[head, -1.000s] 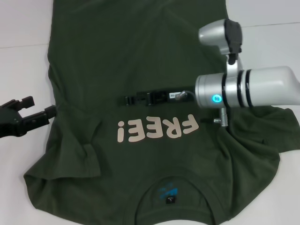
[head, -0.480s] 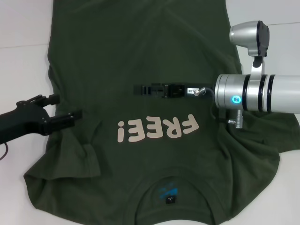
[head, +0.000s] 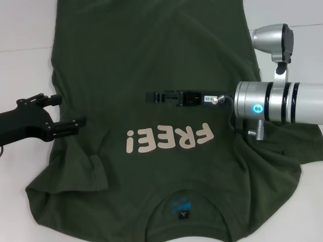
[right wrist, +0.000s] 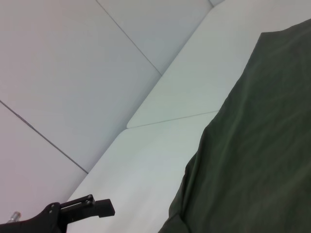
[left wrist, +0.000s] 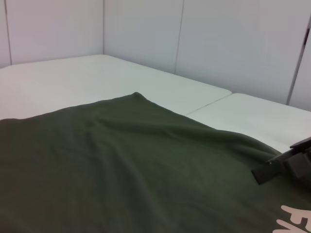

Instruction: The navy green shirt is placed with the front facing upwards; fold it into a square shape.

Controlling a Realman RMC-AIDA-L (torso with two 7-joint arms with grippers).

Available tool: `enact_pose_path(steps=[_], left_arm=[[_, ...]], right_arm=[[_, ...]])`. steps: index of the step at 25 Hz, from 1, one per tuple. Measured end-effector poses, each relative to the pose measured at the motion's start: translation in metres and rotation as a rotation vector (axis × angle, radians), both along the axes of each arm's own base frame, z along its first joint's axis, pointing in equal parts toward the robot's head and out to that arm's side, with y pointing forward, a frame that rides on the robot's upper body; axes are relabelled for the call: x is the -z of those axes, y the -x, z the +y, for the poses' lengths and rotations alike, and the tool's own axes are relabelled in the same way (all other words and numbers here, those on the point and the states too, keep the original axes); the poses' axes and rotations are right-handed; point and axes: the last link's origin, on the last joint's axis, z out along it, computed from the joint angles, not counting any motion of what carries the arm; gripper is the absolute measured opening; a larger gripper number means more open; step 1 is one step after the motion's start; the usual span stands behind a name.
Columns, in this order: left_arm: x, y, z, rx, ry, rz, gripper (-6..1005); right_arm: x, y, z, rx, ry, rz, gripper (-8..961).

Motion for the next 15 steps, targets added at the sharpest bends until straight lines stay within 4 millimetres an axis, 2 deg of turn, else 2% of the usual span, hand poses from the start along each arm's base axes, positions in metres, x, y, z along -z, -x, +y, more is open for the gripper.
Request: enact_pose_path(steps=[8,15], left_arm=[[0.018,-0.011,0.000,0.038,0.052,0.022,903],[0.029,-0.013,0.003,0.041,0.062,0.055,902]], right_arm=[[-0.002,-0.008,-0.004,0.024,-0.008,0.007,882],[-0.002,-0.009,-0.004,0.026,-0.008,0.007,881]])
